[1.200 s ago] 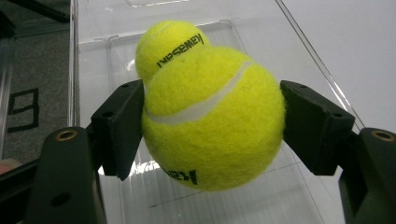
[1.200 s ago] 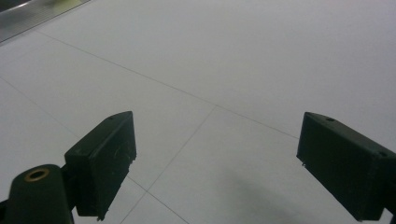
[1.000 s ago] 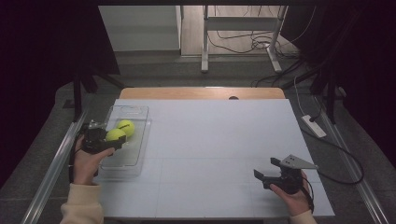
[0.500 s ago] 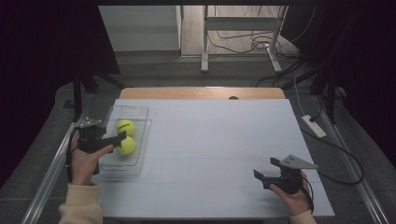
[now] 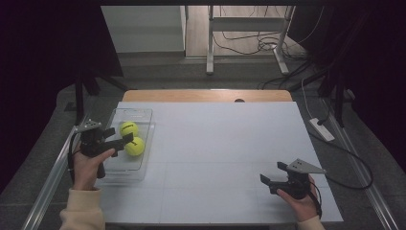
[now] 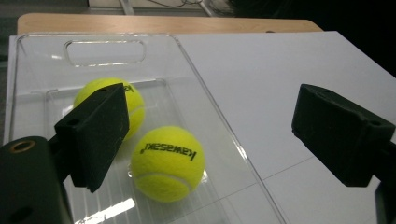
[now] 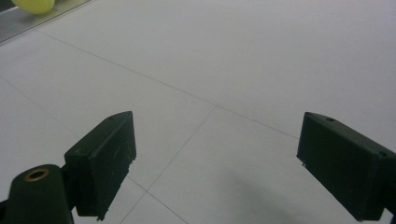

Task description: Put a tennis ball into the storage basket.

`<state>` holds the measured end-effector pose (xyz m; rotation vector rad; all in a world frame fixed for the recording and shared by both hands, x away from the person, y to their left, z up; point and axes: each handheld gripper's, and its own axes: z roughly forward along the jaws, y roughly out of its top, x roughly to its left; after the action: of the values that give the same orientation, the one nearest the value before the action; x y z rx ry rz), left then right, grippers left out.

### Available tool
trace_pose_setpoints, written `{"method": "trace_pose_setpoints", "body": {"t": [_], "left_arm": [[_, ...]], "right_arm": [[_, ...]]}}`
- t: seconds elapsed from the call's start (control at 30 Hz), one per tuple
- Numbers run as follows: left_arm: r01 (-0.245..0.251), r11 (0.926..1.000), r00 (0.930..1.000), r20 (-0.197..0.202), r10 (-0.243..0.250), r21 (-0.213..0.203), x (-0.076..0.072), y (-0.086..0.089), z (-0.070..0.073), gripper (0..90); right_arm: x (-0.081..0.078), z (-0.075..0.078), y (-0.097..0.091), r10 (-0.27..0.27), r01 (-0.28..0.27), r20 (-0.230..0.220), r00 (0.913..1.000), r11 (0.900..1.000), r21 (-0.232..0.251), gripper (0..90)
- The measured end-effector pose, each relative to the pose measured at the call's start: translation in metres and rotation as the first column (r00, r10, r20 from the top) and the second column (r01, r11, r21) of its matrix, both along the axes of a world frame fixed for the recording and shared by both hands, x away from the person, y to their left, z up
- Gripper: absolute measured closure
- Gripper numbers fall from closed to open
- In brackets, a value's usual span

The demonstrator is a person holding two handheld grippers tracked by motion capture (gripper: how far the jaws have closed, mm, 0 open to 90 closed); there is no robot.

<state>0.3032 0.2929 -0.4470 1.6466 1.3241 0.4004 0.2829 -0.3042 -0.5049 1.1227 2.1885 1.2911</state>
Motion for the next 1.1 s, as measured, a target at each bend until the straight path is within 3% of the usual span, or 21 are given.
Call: {"method": "trace_pose_setpoints", "body": {"t": [0.33, 0.6, 0.9, 1.1], "left_arm": [[0.089, 0.9960, 0.9940, 0.064, -0.089, -0.005, -0.004, -0.014, 0.008, 11.3], [0.135, 0.9909, 0.9884, 0.071, -0.135, 0.004, -0.004, -0.026, 0.010, 11.0], [0.223, 0.9737, 0.9690, 0.098, -0.227, 0.045, -0.006, -0.050, 0.014, 10.2], [0.255, 0.9648, 0.9598, 0.104, -0.261, 0.064, -0.008, -0.064, 0.013, 10.0]], "right_arm": [[0.002, 0.000, -0.001, 0.001, -0.001, -0.003, 1.0000, 0.9999, 0.013, 11.3], [0.002, -0.001, -0.002, 0.007, -0.007, -0.007, 0.9999, 0.9998, 0.021, 11.3], [0.002, -0.001, -0.003, 0.007, -0.007, -0.007, 1.0000, 0.9998, 0.019, 11.3], [0.001, -0.001, -0.005, 0.001, -0.001, -0.006, 1.0000, 0.9999, 0.017, 11.3]]}}
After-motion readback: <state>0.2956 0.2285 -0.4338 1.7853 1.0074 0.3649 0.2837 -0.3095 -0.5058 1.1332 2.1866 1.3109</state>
